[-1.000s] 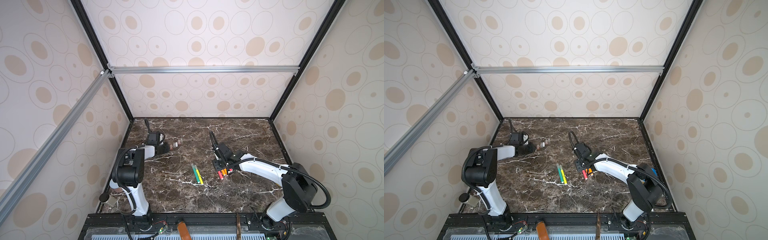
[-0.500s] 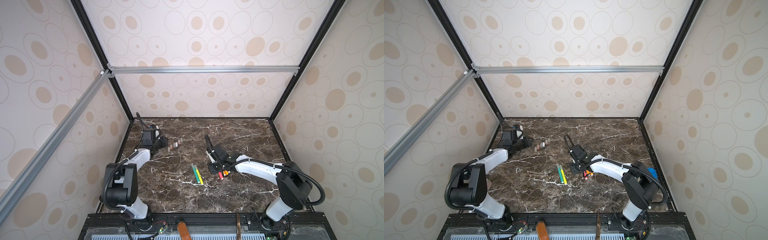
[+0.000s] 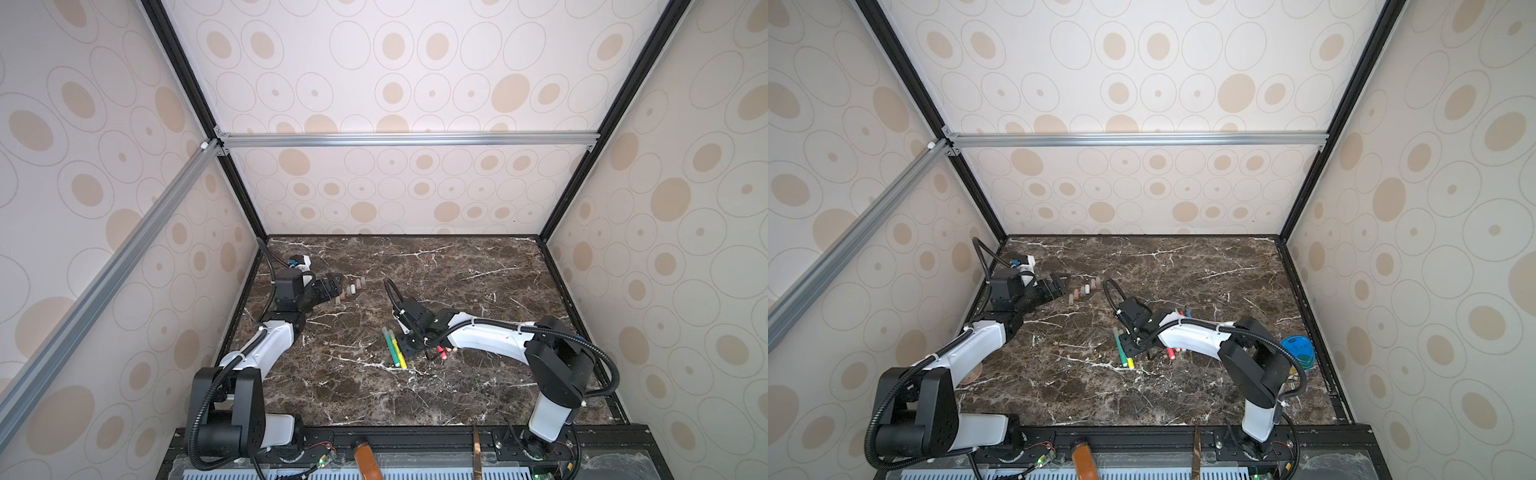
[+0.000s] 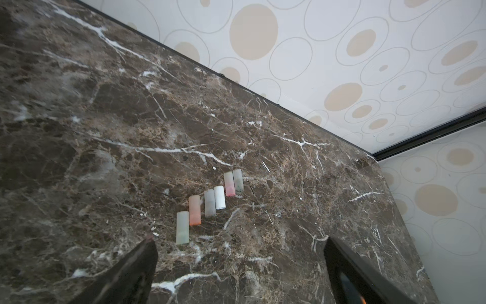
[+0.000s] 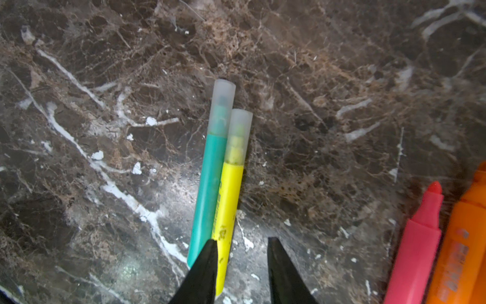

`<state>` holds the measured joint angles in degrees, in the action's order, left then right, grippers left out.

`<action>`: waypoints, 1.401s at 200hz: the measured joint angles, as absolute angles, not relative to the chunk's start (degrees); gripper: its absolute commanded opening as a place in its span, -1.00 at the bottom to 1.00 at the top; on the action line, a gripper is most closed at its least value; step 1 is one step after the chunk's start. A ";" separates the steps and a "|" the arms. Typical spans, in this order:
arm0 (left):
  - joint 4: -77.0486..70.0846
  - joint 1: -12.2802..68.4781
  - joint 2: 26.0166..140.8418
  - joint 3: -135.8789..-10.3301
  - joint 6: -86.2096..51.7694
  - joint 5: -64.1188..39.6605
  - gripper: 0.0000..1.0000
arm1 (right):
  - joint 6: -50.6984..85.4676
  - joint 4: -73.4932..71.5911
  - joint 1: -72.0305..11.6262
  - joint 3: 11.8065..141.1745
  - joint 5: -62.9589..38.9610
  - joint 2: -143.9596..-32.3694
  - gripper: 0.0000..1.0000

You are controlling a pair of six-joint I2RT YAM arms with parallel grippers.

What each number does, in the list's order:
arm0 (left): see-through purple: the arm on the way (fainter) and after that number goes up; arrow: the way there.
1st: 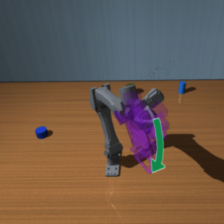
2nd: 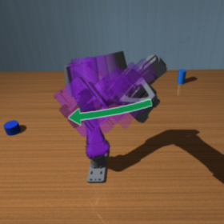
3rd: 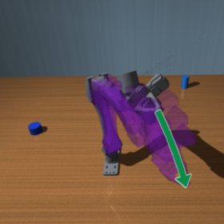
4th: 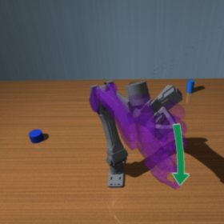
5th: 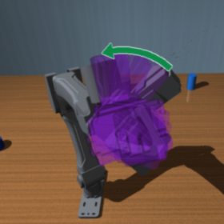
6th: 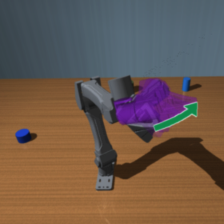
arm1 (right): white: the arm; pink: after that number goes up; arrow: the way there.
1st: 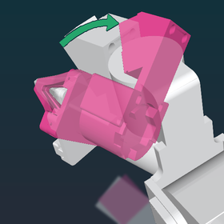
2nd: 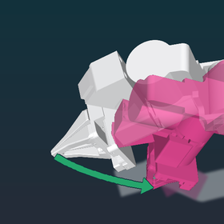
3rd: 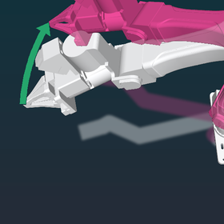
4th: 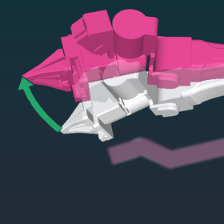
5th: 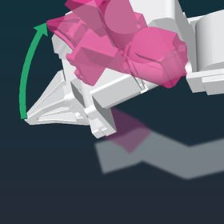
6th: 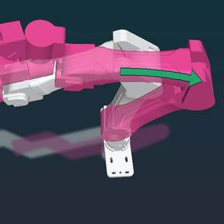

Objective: Remove pen caps from pens
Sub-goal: Pick up the pen from the center of the table.

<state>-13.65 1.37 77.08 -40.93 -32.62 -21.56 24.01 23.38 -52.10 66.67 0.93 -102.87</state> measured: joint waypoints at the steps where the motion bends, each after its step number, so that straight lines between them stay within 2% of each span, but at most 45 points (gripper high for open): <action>1: -13.69 1.37 77.10 -40.88 -32.67 -21.61 1.00 | 24.05 23.35 -52.10 66.74 0.95 -102.98 -0.31; 187: -14.15 1.37 77.36 -40.75 -33.12 -21.93 0.94 | 25.08 26.50 -53.06 70.72 0.67 -109.78 -0.34; 215: -14.06 1.37 77.38 -40.75 -33.06 -21.87 0.91 | 25.08 26.65 -53.08 71.05 0.86 -110.17 -0.47; 246: -14.06 1.37 77.78 -40.75 -32.97 -22.06 0.85 | 25.02 26.65 -53.08 71.05 1.26 -110.24 -0.78; 280: -14.15 1.41 79.77 -41.01 -33.04 -24.99 0.69 | 24.12 26.39 -52.23 69.93 1.26 -109.27 -0.87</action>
